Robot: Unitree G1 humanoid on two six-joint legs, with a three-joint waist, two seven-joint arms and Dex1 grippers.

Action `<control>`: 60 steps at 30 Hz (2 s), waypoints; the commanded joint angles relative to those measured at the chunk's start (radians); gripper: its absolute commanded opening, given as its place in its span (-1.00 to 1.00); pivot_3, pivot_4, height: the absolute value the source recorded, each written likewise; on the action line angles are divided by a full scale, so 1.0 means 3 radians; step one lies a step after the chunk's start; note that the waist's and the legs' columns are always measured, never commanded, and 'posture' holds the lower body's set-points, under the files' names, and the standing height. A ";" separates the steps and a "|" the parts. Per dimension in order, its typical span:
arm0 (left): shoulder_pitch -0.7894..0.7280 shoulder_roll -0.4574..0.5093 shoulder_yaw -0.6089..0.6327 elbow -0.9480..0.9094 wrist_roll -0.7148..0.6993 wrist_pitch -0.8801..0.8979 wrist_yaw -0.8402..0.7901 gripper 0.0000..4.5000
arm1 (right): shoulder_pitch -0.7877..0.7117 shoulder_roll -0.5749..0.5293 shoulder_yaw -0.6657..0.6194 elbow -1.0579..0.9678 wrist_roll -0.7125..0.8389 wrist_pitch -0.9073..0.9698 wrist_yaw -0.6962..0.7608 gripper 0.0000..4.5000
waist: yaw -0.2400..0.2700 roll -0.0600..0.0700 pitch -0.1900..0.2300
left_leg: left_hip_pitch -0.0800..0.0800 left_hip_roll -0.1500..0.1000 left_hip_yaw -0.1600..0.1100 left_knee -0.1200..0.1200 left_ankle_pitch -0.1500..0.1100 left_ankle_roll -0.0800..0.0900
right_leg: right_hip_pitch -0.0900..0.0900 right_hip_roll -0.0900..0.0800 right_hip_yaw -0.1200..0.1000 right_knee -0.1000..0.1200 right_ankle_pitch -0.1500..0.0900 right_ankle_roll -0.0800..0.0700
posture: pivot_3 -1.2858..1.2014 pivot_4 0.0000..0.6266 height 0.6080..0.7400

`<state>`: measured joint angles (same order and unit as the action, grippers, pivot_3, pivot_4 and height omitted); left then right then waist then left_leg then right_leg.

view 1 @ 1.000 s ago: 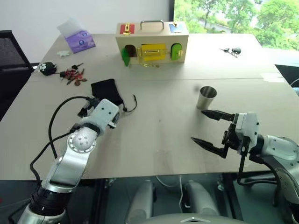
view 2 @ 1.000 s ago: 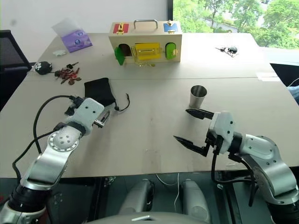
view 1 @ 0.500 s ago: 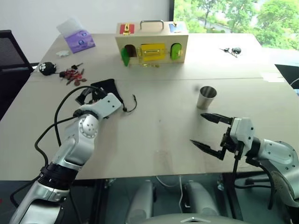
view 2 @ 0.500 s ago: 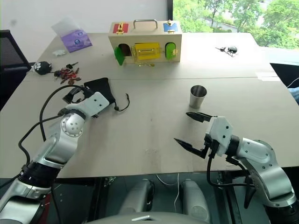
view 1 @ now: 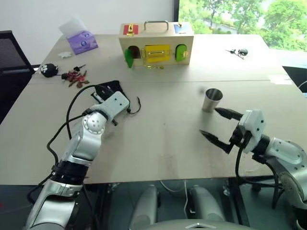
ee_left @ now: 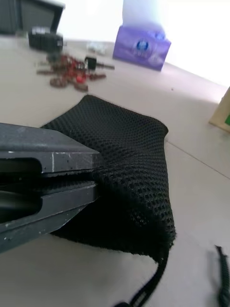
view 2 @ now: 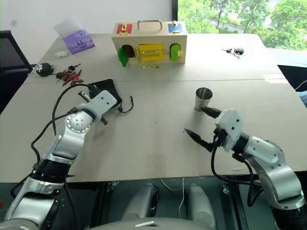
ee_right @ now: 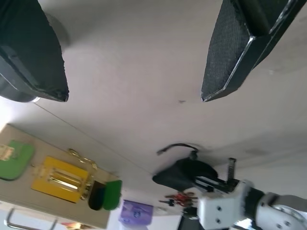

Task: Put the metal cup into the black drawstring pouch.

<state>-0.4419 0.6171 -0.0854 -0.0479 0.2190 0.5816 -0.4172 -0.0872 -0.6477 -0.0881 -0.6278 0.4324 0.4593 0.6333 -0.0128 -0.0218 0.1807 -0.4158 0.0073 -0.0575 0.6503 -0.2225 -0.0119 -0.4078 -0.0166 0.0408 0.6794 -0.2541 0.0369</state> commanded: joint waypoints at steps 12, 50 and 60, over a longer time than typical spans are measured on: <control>-0.0803 -0.0989 0.1002 -0.0427 -0.1457 0.2536 -0.0145 -0.98 | -0.1839 -0.0348 0.0075 0.0727 0.0171 0.1653 -0.0351 1.00 | -0.0012 0.0000 0.0001 | -0.0002 -0.0003 -0.0002 0.0003 0.0000 0.0000 | 0.0000 0.0001 0.0000 0.0002 0.0001 0.0000 | 0.03 -0.52 1.00; -0.1101 -0.1488 0.1984 -0.0348 -0.2130 0.3309 0.0361 -1.00 | -0.2338 -0.0020 0.0363 0.1833 -0.0102 0.1740 0.0635 -0.95 | -0.0024 -0.0001 0.0001 | -0.0003 -0.0003 -0.0003 -0.0004 0.0007 -0.0014 | -0.0003 -0.0003 0.0000 0.0000 0.0002 0.0000 | 0.03 -0.52 1.00; -0.1331 -0.1448 0.2209 0.0109 -0.2208 0.3443 0.0357 -1.00 | -0.1142 0.0960 -0.0313 0.0290 0.0678 0.1806 -0.0111 -0.95 | -0.0005 -0.0001 0.0001 | -0.0005 -0.0004 -0.0005 -0.0006 0.0006 -0.0012 | -0.0004 -0.0004 -0.0001 -0.0001 0.0002 0.0001 | 0.03 -0.52 1.00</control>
<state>-0.7951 0.1705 0.5722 -0.0386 -0.4071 1.6121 -0.3016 -0.4516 -0.3969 -0.1474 -0.4513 0.5825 1.0294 0.6423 -0.0143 -0.0220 0.1810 -0.4172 0.0060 -0.0594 0.6485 -0.2210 -0.0151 -0.4089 -0.0175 0.0396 0.6794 -0.2536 0.0371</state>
